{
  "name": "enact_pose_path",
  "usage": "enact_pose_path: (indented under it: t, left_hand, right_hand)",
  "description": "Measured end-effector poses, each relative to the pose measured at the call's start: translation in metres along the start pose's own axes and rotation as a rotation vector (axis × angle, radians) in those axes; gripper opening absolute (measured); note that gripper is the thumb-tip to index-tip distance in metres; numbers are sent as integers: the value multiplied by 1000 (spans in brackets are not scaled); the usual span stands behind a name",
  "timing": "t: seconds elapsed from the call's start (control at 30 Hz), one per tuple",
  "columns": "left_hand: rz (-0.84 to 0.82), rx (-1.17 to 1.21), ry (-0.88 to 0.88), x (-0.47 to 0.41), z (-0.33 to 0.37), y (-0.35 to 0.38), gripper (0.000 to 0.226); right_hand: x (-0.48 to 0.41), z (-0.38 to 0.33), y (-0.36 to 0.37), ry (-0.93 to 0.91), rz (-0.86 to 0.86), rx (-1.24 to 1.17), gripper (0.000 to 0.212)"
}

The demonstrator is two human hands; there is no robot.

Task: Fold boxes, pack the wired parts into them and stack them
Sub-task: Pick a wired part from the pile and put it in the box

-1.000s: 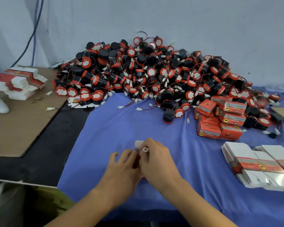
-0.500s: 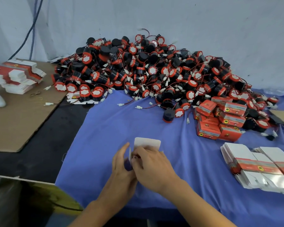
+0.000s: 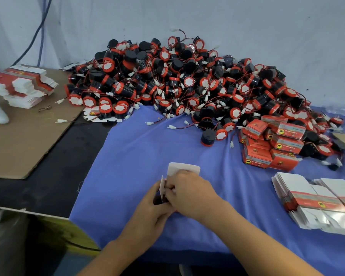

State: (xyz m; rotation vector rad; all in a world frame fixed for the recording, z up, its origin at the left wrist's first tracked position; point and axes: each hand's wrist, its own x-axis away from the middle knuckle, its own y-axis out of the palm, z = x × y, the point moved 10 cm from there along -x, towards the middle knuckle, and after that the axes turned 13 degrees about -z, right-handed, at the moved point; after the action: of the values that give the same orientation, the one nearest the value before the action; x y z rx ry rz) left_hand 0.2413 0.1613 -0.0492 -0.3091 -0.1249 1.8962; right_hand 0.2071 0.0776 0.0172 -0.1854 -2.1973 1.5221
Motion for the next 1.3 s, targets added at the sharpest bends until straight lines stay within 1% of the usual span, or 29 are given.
enact_pose_path:
  t: [0.07,0.13,0.2,0.27,0.37,0.4,0.43,0.53,0.63,0.67,0.7,0.8,0.87,0.93,0.97,1.0,1.03,1.07,1.1,1.13,1.17,1.2,1.23,1.27,1.3]
  left_hand:
    - [-4,-92,11,1,2,-1,45]
    - [-20,-202,68,2,7,1,43]
    - [-26,-233,88,3,11,1,44]
    - [-34,-245,89,2,7,2,46]
    - [-26,-425,67,5,3,1,54]
    - [-37,-461,78,5,5,3,53]
    - [-48,-435,105,4,6,4,49]
    - [-31,-524,196,5,15,5,41]
    - [-37,-421,169,4,12,4,45]
    - [-36,-453,194,4,13,5,47]
    - [-46,-422,173,3,8,5,47]
    - [-35,-477,180,4,7,5,42]
    - [-28,-437,170,4,7,3,44]
    - [1,-459,177,4,14,3,37]
    - [8,-427,161,4,12,2,30]
    - [35,-375,152,4,11,-2,24]
    - [58,-303,114,4,8,-7,21]
    - [81,-260,97,5,5,-9,24]
    - [102,-225,66,6,1,-12,33]
    - [129,-235,51,8,-1,-15,45]
    - [137,-221,42,10,-4,-15,56]
    - [133,-219,40,9,-3,-15,63]
    - [121,-216,47,8,-3,-14,63]
    - [102,-235,57,6,-1,-12,57]
    - [80,-265,60,4,1,-11,46]
  right_hand:
    - [0,-2,1,-26,-29,46,27]
    - [-1,-3,3,-33,-47,105,26]
    - [-4,-3,5,-20,-52,148,23]
    - [-4,1,4,12,-37,75,22]
    - [-3,12,-1,58,9,-134,15]
    - [-2,16,-2,74,18,-200,13]
    - [-1,17,-2,78,21,-230,12]
    - [-1,7,1,-2,-30,-113,18]
    - [2,-2,10,-103,-149,37,26]
    - [4,-2,13,-112,-191,69,29]
    - [6,-2,15,-116,-226,98,30]
    - [13,-3,26,-139,-315,169,40]
    - [18,-3,29,-158,-314,205,46]
    - [20,-5,23,-226,-200,233,34]
    - [22,-6,17,-276,-128,181,31]
    - [25,-4,10,-315,-48,37,37]
    - [29,5,1,-322,56,-177,46]
    - [37,20,-10,-292,217,-362,51]
    - [49,41,-18,-237,419,-514,51]
    - [62,64,-18,-150,601,-641,46]
    - [72,84,-10,-66,713,-782,39]
    - [73,98,3,-20,740,-939,32]
    - [66,104,17,-12,690,-1066,28]
    - [56,103,29,-29,605,-1136,29]
    - [49,98,37,-51,523,-1171,29]
